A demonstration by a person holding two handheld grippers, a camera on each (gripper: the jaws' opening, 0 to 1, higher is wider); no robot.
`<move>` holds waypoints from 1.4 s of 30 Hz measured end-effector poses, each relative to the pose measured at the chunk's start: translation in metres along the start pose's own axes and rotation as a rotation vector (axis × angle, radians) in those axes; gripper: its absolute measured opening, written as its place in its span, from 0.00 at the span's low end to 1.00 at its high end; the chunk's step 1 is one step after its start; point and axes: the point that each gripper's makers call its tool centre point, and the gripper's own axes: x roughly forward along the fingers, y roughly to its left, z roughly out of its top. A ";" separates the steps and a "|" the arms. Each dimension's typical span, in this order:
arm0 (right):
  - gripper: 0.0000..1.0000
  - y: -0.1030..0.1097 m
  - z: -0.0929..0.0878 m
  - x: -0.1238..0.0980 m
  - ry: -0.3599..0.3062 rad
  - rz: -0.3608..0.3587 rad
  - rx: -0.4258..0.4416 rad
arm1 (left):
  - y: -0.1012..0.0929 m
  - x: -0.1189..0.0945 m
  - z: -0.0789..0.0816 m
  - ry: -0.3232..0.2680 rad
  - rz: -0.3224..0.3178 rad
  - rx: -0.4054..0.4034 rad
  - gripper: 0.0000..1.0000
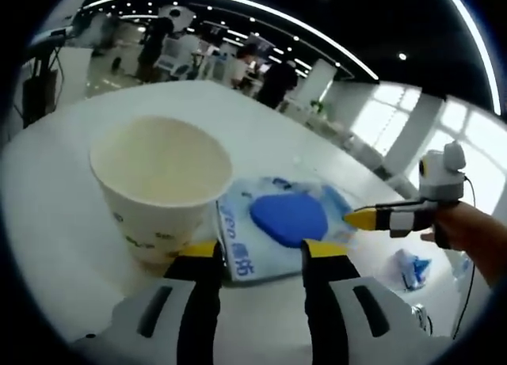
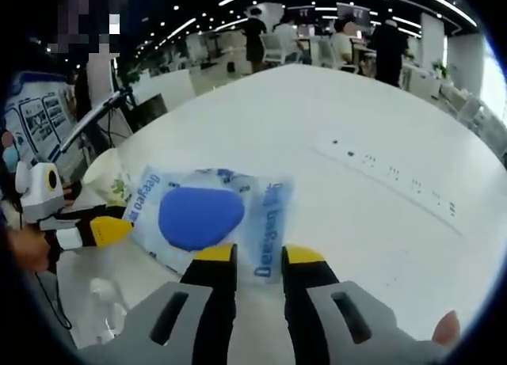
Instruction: Arrange the tabletop items into an orderly group along one side of the table until the central work area is clear of visible clutter.
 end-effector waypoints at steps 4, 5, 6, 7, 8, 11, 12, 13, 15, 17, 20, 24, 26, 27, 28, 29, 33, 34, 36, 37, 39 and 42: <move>0.17 -0.003 -0.001 0.000 0.006 -0.005 -0.001 | 0.005 0.001 0.001 -0.002 0.026 -0.004 0.27; 0.17 -0.003 -0.002 0.000 0.007 -0.006 -0.001 | 0.007 0.001 0.001 -0.006 0.031 -0.005 0.26; 0.16 -0.004 -0.002 -0.001 0.009 -0.006 0.000 | 0.007 0.001 0.001 -0.007 0.032 -0.006 0.26; 0.16 -0.003 -0.003 -0.001 0.011 -0.005 0.002 | 0.008 0.002 0.000 -0.003 0.034 -0.001 0.23; 0.15 -0.004 -0.004 -0.001 0.014 -0.006 0.002 | 0.010 0.001 0.000 0.002 0.042 0.002 0.21; 0.15 -0.004 -0.005 -0.002 0.015 -0.007 0.008 | 0.015 0.001 0.001 -0.002 0.057 -0.002 0.13; 0.15 -0.004 -0.005 -0.001 0.014 -0.008 0.009 | 0.017 0.001 0.001 -0.002 0.062 0.000 0.12; 0.14 -0.005 -0.005 -0.001 0.014 -0.008 0.008 | 0.017 0.001 0.000 0.002 0.064 0.000 0.11; 0.14 -0.004 -0.005 -0.001 0.014 -0.007 0.007 | 0.018 0.001 0.000 0.000 0.065 0.004 0.10; 0.13 -0.004 -0.006 -0.001 0.016 -0.009 0.006 | 0.019 0.000 0.000 0.002 0.075 0.014 0.07; 0.12 -0.004 -0.007 -0.002 0.017 -0.011 0.007 | 0.020 0.000 -0.001 0.005 0.082 0.019 0.04; 0.11 -0.005 -0.008 -0.004 0.019 -0.012 0.007 | 0.020 0.000 -0.002 0.007 0.085 0.032 0.02; 0.09 -0.005 -0.008 -0.004 0.019 -0.012 0.009 | 0.020 0.000 -0.001 0.008 0.085 0.038 0.01; 0.09 -0.005 -0.009 -0.005 0.018 -0.013 0.008 | 0.019 0.000 -0.001 0.009 0.085 0.043 0.00; 0.07 -0.005 -0.009 -0.005 0.019 -0.013 0.007 | 0.019 0.000 -0.001 0.008 0.085 0.048 0.00; 0.05 -0.005 -0.009 -0.005 0.020 -0.013 0.007 | 0.019 0.000 0.000 0.007 0.085 0.052 0.00; 0.04 -0.005 -0.011 -0.007 0.015 -0.013 0.009 | 0.018 -0.001 0.000 0.009 0.086 0.069 0.00; 0.03 -0.005 -0.012 -0.008 0.016 -0.014 0.009 | 0.018 -0.001 0.000 0.010 0.086 0.071 0.00; 0.03 -0.004 -0.013 -0.008 0.014 -0.015 0.012 | 0.018 -0.001 0.000 0.014 0.086 0.080 0.00; 0.03 -0.004 -0.013 -0.009 0.014 -0.015 0.015 | 0.018 -0.001 0.000 0.012 0.085 0.079 0.00; 0.03 -0.002 -0.014 -0.011 0.013 -0.016 0.013 | 0.017 -0.001 0.000 0.015 0.083 0.088 0.00; 0.02 -0.002 -0.015 -0.013 0.016 -0.016 0.016 | 0.016 -0.002 0.001 0.017 0.081 0.090 0.00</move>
